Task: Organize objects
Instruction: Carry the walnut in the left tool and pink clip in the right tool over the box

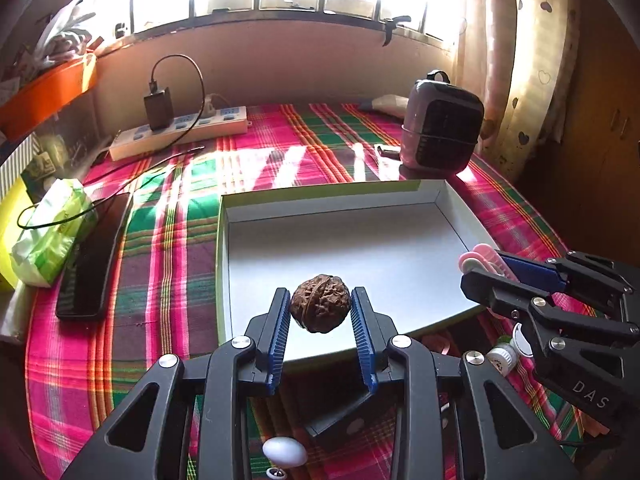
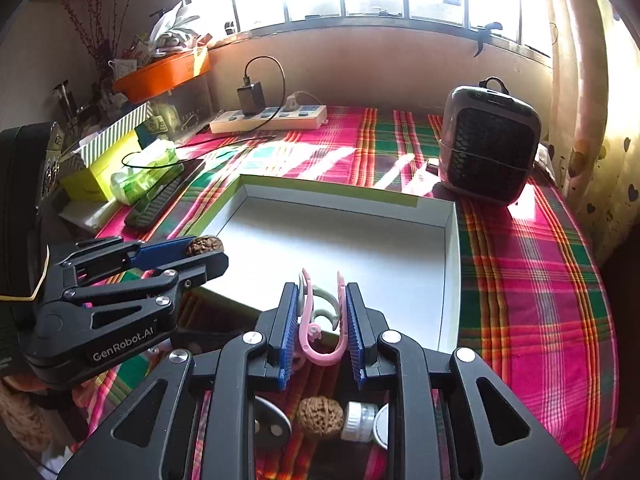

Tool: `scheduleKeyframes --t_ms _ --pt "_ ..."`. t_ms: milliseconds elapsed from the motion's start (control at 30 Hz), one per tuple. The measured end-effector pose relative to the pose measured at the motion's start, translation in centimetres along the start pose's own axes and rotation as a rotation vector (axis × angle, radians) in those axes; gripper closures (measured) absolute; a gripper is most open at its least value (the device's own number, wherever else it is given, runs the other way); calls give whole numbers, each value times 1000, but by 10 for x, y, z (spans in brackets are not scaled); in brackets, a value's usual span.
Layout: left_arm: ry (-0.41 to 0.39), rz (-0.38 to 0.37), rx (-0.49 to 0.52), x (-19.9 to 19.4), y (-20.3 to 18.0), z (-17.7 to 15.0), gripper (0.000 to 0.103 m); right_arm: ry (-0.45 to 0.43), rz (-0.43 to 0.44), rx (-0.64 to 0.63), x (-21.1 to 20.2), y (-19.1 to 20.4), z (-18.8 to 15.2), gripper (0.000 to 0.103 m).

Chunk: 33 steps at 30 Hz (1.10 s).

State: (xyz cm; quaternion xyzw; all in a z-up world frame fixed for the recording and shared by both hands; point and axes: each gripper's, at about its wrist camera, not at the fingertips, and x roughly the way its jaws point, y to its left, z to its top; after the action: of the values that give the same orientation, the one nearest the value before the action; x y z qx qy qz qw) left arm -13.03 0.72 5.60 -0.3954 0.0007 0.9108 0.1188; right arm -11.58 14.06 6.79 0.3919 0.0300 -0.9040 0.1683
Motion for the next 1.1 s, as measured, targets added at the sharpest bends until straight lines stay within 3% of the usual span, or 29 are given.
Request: scheduleKeyframes --t_ms 533,1100 --pt "50 24 22 52 16 36 74 92 -43 76 70 -18 43 79" --pt "115 39 51 92 19 50 74 154 -68 110 104 -28 53 79"
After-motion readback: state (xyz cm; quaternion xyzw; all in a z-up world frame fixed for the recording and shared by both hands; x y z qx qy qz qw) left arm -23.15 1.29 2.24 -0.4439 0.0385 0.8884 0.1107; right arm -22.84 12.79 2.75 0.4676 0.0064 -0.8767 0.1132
